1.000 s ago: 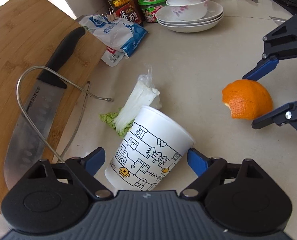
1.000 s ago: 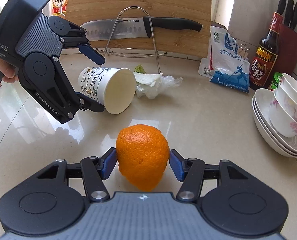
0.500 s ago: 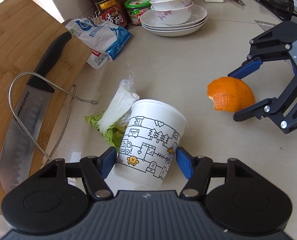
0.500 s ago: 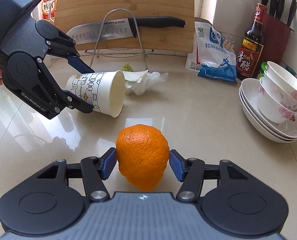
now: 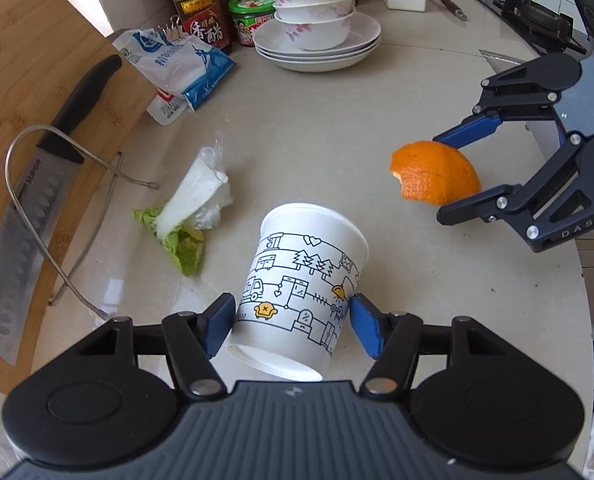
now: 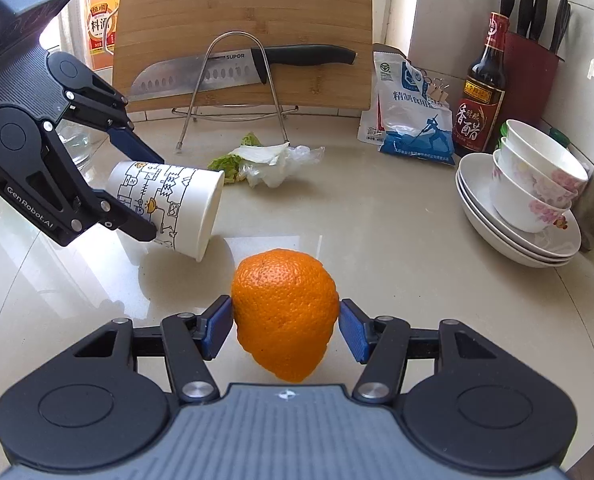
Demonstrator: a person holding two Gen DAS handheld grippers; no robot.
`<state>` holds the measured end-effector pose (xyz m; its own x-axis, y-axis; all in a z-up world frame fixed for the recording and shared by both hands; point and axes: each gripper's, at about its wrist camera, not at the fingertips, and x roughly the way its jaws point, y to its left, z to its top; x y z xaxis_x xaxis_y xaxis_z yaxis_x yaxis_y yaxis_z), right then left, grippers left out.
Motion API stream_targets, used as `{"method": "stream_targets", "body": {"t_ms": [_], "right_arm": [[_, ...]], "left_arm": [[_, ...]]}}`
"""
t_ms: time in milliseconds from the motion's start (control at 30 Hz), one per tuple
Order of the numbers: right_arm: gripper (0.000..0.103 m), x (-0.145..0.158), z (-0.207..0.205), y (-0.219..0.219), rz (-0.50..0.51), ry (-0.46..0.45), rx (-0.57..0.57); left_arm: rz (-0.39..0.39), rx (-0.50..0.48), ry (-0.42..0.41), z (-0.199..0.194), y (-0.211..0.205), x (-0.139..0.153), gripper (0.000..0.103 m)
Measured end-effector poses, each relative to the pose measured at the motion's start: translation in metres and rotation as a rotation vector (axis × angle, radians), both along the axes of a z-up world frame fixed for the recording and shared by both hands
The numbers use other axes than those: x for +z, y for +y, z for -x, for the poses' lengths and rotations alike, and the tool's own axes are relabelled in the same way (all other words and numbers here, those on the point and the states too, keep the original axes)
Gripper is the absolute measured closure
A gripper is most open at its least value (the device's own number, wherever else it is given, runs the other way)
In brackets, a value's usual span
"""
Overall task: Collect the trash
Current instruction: 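Grasp the white paper cup with the left tool and lift it, then carry the orange and paper cup with both tools over the white bin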
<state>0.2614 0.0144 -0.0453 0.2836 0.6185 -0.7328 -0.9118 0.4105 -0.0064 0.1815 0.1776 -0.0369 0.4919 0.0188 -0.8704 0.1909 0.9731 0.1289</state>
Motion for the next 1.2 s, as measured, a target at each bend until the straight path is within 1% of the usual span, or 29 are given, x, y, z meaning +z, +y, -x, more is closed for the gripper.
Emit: {"method": "stream_targets", "body": {"t_ms": [133, 200, 300, 500, 700, 900, 1000, 1200], "right_arm": [[0.040, 0.001, 0.003, -0.007, -0.002, 0.001, -0.020], [0.040, 0.001, 0.004, -0.009, 0.000, 0.002, -0.031], [0.040, 0.002, 0.007, -0.014, -0.002, 0.003, -0.043], [0.040, 0.008, 0.016, -0.033, -0.018, 0.009, -0.069], [0.040, 0.013, 0.021, -0.063, -0.029, 0.022, -0.105], [0.040, 0.015, 0.028, -0.106, -0.030, 0.027, -0.164], [0.040, 0.016, 0.033, -0.133, -0.028, 0.026, -0.205], [0.040, 0.013, 0.040, -0.187, -0.027, 0.038, -0.299]], "left_arm": [[0.029, -0.005, 0.037, 0.000, -0.002, -0.011, 0.040], [0.038, -0.010, 0.038, 0.000, -0.003, -0.013, 0.041], [0.051, -0.008, 0.034, -0.001, -0.004, -0.010, 0.042], [0.057, -0.034, 0.007, 0.002, -0.022, 0.004, 0.042], [0.076, -0.062, 0.007, 0.008, -0.054, 0.014, 0.042], [0.111, -0.088, -0.006, 0.014, -0.092, 0.021, 0.042], [0.122, -0.107, -0.010, 0.015, -0.114, 0.022, 0.042], [0.168, -0.153, -0.020, 0.011, -0.161, 0.024, 0.042]]}}
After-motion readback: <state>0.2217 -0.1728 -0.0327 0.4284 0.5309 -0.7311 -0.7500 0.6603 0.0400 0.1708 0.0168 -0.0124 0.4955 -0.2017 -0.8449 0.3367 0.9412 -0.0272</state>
